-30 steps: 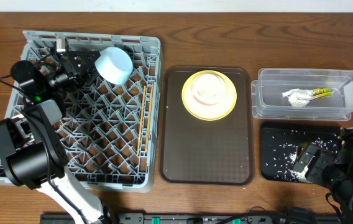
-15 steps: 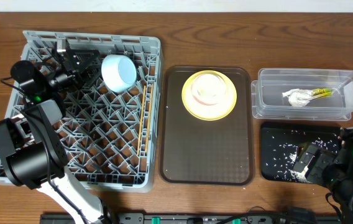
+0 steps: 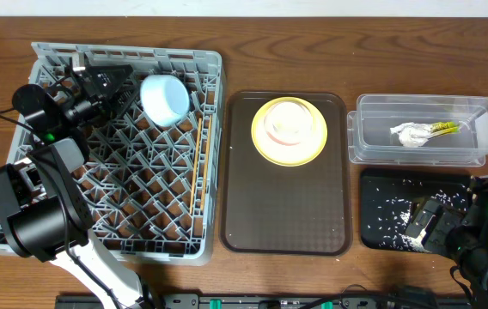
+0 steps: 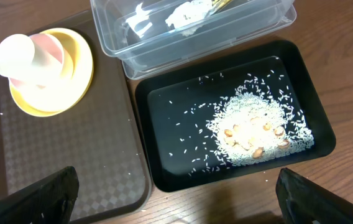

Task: Sort waste into correct bins and load items into the dishwasher
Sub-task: 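Lower the blue bowl into the rack and open the left gripper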

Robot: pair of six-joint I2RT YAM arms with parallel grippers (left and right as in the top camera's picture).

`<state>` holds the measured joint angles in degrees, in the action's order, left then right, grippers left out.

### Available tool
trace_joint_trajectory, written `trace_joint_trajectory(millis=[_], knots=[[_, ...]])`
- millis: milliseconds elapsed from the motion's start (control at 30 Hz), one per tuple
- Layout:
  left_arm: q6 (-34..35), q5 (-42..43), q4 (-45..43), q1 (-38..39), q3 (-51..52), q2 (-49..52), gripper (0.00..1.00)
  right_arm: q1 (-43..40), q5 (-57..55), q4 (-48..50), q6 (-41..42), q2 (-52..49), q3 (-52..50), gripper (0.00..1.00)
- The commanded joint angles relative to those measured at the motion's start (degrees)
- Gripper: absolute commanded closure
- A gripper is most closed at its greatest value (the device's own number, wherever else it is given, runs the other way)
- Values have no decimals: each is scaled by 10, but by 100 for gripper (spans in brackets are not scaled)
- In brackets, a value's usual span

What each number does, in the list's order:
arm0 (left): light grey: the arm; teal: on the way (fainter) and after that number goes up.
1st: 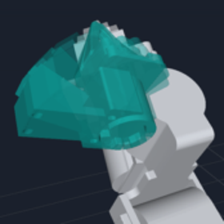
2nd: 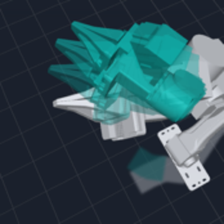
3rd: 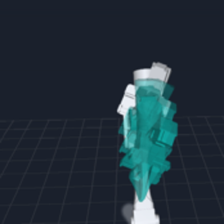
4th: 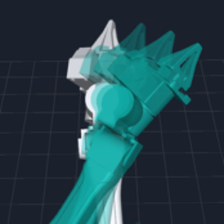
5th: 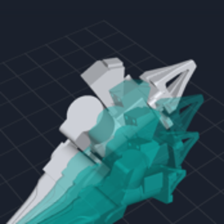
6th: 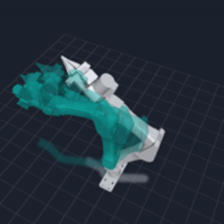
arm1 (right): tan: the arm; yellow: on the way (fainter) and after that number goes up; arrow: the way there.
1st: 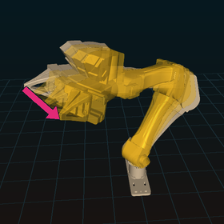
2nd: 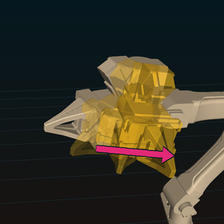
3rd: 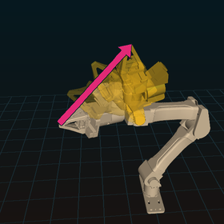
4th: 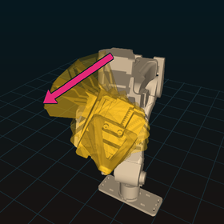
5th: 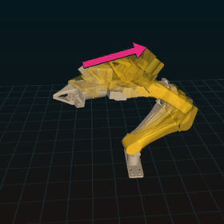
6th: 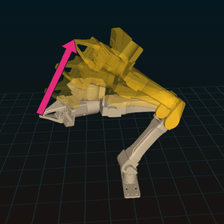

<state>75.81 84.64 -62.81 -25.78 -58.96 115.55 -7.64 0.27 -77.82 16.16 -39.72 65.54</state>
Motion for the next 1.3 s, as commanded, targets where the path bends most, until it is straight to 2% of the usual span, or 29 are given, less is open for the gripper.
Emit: trace_joint_trajectory(millis=[0, 100, 467, 600, 700, 800, 867, 900, 967, 1033, 1100, 1167, 1267], knots=[[-54, -1, 1, -2, -1, 6, 2, -3, 0, 0, 5, 0, 2, 1], [-72, 10, 9, -2, -1, 6, 2, -3, 0, 0, 5, 0, 2, 1], [-66, -26, -22, -13, -2, -7, 2, -3, 0, 0, 5, 0, 2, 1], [-59, -68, -14, -13, -2, -61, 2, -3, 0, 0, 5, 0, 2, 1], [-71, -96, 35, -11, -2, -127, 2, -3, 0, 0, 5, 0, 2, 1], [-153, -124, 160, -2, -2, -203, 2, -3, 0, 0, 5, 0, 2, 1], [-266, -172, 320, 11, -2, -263, 2, -3, 0, 0, 5, 0, 2, 1], [-336, -217, 419, 19, -2, -294, 2, -3, 0, 0, 5, 0, 2, 1], [-467, -365, 620, 45, -3, -352, 2, -3, 0, 0, 5, 0, 2, 1], [-562, -530, 753, 90, -3, -396, 2, -3, 0, 0, 5, 0, 2, 1], [-638, -621, 822, 153, -3, -421, 2, -3, 0, 0, 5, 0, 2, 1], [-686, -626, 831, 203, -3, -431, 2, -3, 0, 0, 5, 0, 2, 1], [-688, -627, 814, 267, -3, -435, 2, -3, 0, 0, 5, 0, 2, 1]])
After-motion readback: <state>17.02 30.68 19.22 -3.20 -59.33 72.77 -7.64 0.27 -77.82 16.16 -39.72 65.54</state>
